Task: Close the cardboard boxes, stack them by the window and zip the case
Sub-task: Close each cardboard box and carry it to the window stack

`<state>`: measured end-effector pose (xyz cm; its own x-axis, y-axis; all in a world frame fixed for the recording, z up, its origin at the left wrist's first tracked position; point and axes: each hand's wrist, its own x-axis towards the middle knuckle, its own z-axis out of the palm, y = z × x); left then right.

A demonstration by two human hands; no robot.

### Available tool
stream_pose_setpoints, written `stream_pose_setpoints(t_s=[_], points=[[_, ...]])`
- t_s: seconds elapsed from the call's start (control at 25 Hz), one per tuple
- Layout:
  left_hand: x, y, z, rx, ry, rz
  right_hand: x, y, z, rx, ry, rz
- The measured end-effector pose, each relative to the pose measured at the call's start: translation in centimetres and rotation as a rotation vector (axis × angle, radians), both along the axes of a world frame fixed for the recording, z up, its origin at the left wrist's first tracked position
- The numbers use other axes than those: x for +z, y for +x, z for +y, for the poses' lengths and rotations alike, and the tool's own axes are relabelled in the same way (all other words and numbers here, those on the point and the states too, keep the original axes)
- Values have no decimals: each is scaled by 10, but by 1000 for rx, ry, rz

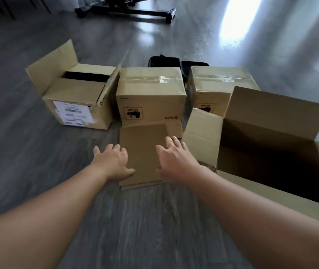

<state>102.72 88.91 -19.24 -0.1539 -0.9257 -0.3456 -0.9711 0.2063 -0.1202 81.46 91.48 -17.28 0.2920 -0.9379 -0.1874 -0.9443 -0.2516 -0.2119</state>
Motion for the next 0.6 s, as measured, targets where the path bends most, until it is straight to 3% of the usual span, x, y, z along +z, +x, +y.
stream_pose_setpoints(t_s=[0.2,0.6], points=[[-22,22,0,44,78,6,-46,48,-7,-65,219,-5],[-69,20,-7,206,337,174,-106,24,-38,-413,458,-23]])
